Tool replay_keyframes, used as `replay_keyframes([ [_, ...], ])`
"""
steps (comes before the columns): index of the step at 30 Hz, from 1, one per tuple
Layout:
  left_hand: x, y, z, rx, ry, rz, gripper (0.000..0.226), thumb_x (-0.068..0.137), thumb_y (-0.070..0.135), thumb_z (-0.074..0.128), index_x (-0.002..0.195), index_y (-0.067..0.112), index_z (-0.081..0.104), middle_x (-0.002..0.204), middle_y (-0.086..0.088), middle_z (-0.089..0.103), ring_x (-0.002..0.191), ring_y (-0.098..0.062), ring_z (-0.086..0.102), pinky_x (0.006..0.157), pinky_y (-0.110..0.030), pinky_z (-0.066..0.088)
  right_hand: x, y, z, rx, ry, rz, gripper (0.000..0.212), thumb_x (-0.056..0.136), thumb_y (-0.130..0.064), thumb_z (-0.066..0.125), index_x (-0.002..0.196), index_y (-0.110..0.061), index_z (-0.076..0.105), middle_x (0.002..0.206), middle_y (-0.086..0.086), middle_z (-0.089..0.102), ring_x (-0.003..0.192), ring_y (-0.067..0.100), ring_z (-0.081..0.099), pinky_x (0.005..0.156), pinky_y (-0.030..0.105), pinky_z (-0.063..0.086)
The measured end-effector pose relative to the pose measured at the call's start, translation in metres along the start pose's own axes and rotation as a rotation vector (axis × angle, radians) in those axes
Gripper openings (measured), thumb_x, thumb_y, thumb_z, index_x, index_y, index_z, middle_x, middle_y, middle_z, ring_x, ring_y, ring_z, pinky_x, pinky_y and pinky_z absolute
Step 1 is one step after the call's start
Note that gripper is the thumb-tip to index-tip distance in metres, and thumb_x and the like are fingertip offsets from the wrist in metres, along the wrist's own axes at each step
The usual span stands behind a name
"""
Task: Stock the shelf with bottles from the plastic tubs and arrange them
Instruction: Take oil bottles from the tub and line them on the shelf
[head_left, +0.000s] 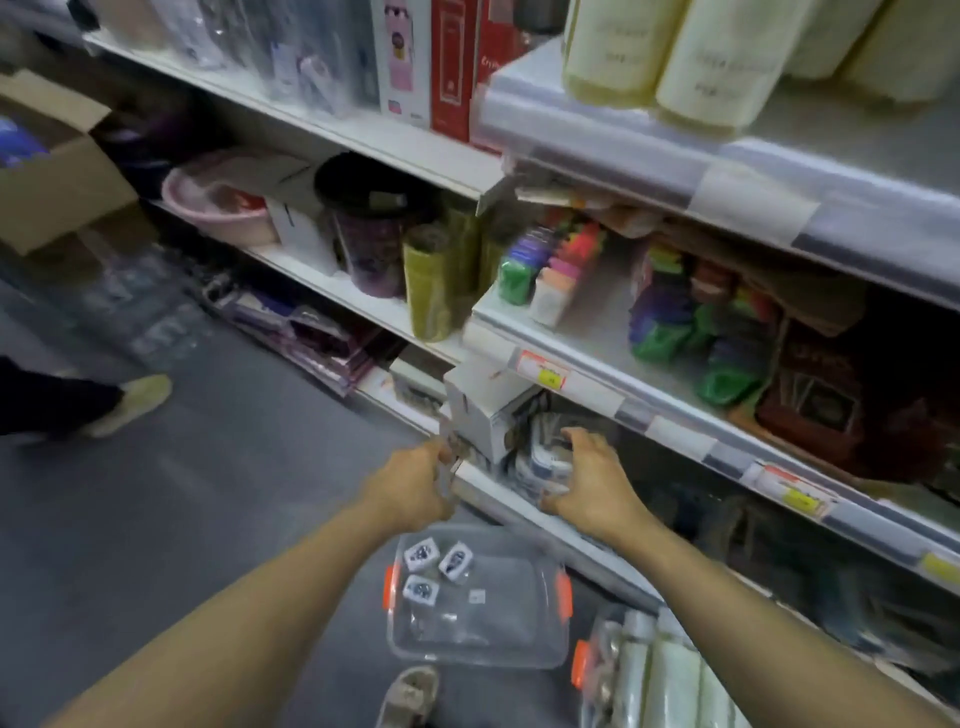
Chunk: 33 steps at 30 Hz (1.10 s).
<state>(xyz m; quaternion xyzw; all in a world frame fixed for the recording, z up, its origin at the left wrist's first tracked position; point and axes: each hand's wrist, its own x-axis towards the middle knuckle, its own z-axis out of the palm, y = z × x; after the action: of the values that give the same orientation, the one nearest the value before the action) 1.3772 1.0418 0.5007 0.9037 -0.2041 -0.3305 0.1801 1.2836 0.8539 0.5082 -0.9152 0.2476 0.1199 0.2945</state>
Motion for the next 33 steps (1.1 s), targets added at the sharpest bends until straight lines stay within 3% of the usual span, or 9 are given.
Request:
replay_keyframes([
  [4, -0.003, -0.033, 0.052, -0.035, -0.001, -0.129, 0.055, 0.083, 0.027, 0.07, 0.131, 0.023, 0.044, 0.125, 0.001, 0.057, 0.112, -0.021, 0.057, 0.083, -0.026, 0.041, 0.008, 0.032, 0.049, -0.032, -0.112, 0.006, 0.087, 0.07, -0.026, 0.08, 0.141, -0.01, 0.032, 0.142, 0.012, 0.036, 0.131, 0.028, 0.035, 0.103, 0.032, 0.036],
  [11, 0.012, -0.086, 0.13, -0.089, -0.017, -0.258, 0.056, 0.076, 0.024, 0.074, 0.126, 0.019, 0.049, 0.121, -0.007, 0.062, 0.107, -0.028, 0.059, 0.091, -0.036, 0.049, 0.027, 0.073, 0.135, -0.053, -0.266, 0.042, 0.084, 0.07, -0.024, 0.08, 0.139, -0.011, 0.034, 0.139, 0.011, 0.038, 0.128, 0.029, 0.038, 0.099, 0.034, 0.04],
  [14, 0.029, -0.108, 0.161, -0.121, -0.013, -0.288, 0.056, 0.074, 0.023, 0.075, 0.124, 0.021, 0.05, 0.118, -0.006, 0.063, 0.106, -0.027, 0.06, 0.089, -0.036, 0.05, 0.04, 0.087, 0.174, -0.062, -0.28, 0.047, 0.084, 0.07, -0.023, 0.08, 0.14, -0.012, 0.035, 0.138, 0.01, 0.039, 0.127, 0.027, 0.039, 0.101, 0.035, 0.039],
  [21, 0.085, -0.171, 0.238, -0.127, 0.017, -0.323, 0.06, 0.076, 0.024, 0.073, 0.13, 0.021, 0.046, 0.129, -0.002, 0.056, 0.117, -0.024, 0.054, 0.09, -0.033, 0.046, 0.083, 0.123, 0.278, -0.082, -0.332, 0.047, 0.081, 0.072, -0.017, 0.078, 0.139, -0.012, 0.035, 0.138, 0.007, 0.04, 0.13, 0.023, 0.034, 0.097, 0.023, 0.03],
  [26, 0.131, -0.209, 0.294, -0.111, 0.037, -0.347, 0.061, 0.076, 0.026, 0.073, 0.13, 0.024, 0.045, 0.128, 0.0, 0.055, 0.114, -0.025, 0.055, 0.089, -0.037, 0.048, 0.118, 0.154, 0.351, -0.065, -0.349, 0.064, 0.083, 0.073, -0.013, 0.077, 0.142, -0.013, 0.031, 0.14, 0.008, 0.037, 0.132, 0.023, 0.033, 0.1, 0.031, 0.037],
  [33, 0.191, -0.259, 0.366, -0.1, 0.074, -0.305, 0.061, 0.077, 0.024, 0.074, 0.13, 0.023, 0.044, 0.126, 0.001, 0.054, 0.115, -0.023, 0.054, 0.083, -0.035, 0.045, 0.179, 0.196, 0.438, -0.08, -0.294, -0.018, 0.085, 0.072, -0.009, 0.077, 0.143, -0.017, 0.03, 0.14, 0.01, 0.037, 0.13, 0.026, 0.035, 0.1, 0.03, 0.033],
])
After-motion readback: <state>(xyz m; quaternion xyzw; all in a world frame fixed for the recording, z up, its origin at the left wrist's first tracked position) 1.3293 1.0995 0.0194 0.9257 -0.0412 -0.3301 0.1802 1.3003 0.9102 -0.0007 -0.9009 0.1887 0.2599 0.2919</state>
